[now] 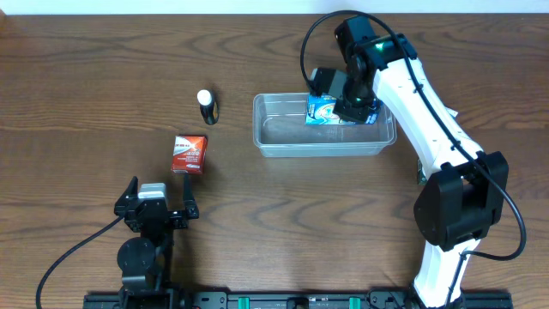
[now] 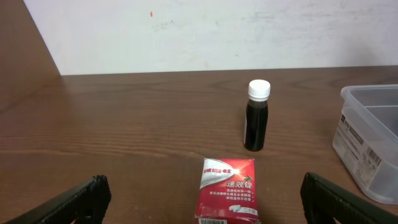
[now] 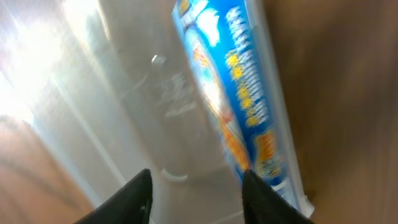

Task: Pack container
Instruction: 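Lower the blue box into the container and release it, then push the blue box down flat inside the container with the right gripper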

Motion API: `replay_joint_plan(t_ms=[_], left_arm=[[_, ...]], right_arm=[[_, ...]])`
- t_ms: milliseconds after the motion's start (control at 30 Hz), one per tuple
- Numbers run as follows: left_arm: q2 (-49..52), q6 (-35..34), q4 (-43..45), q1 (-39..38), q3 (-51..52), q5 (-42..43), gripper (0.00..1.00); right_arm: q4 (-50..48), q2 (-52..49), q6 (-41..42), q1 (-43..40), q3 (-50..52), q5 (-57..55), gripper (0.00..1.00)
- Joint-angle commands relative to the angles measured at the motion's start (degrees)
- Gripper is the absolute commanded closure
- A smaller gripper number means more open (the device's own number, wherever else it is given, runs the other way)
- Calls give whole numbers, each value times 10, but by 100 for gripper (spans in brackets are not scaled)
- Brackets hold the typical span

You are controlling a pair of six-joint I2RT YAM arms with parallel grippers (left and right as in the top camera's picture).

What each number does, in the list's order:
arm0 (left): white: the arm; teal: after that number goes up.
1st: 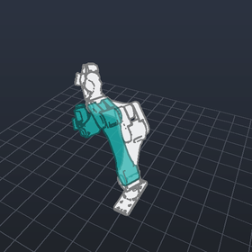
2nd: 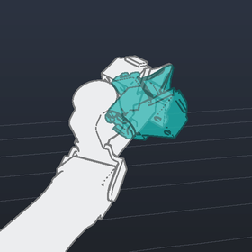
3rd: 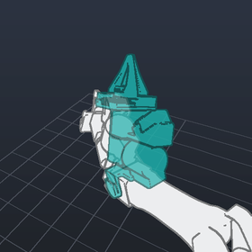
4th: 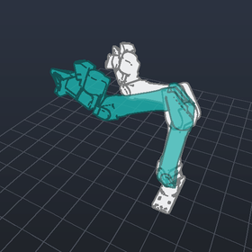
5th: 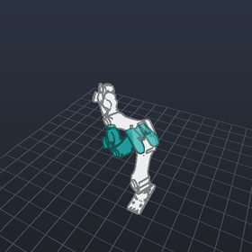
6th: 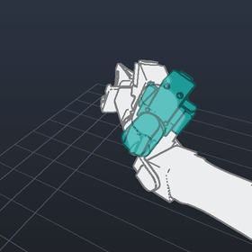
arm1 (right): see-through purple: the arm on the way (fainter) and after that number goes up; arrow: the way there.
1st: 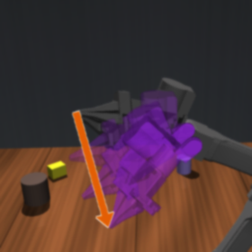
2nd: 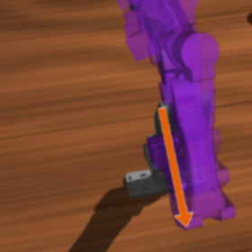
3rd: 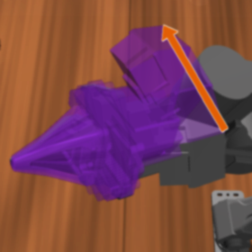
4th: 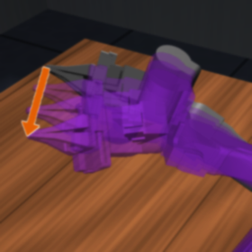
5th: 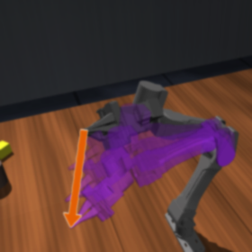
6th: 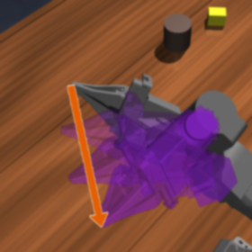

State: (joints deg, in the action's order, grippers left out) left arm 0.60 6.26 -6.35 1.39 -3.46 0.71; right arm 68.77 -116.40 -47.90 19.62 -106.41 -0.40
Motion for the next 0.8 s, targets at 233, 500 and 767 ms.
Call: replay_joint_plan(t_ms=[233, 500, 767], left_arm=[[-4, 6, -8, -1, 17, 3, 2], [-4, 6, -8, -1, 17, 3, 2], [-4, 6, -8, -1, 17, 3, 2]], right_arm=[[-76, 8, 318, -39, 1, -7, 99], [-88, 3, 572, -54, 1, -7, 99], [-120, -9, 571, -42, 2, -7, 99]])
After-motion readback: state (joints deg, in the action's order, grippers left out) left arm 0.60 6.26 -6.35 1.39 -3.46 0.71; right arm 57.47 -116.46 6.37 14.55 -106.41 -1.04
